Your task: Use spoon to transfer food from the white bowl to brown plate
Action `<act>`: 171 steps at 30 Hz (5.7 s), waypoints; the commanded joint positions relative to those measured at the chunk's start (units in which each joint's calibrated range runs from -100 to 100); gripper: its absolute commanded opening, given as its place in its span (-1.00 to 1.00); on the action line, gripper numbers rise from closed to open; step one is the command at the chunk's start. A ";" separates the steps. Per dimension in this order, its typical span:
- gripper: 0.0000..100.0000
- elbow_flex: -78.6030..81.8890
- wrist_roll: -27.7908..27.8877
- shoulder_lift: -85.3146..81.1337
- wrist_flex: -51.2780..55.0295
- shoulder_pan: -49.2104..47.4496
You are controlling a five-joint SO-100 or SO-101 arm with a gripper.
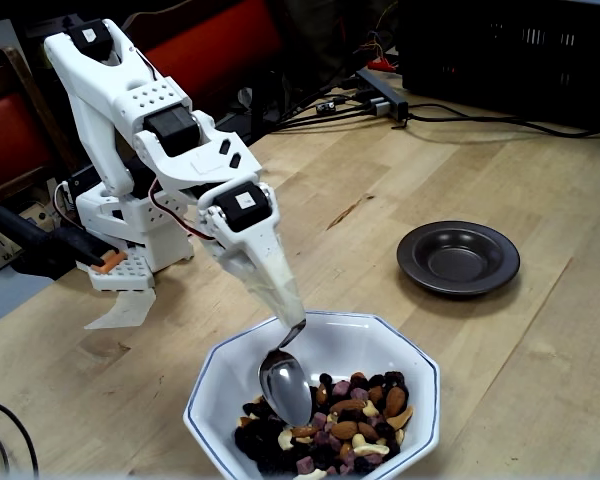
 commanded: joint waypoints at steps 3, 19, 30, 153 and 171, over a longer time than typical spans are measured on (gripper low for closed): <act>-0.95 -0.78 0.05 -0.27 -1.83 0.40; -0.95 -1.40 -0.39 5.04 -2.06 -3.74; -0.95 -0.96 -0.39 4.61 -11.47 -4.04; -0.95 -5.74 0.05 -1.21 4.81 -3.97; -0.94 -5.65 -0.39 4.44 2.05 -4.12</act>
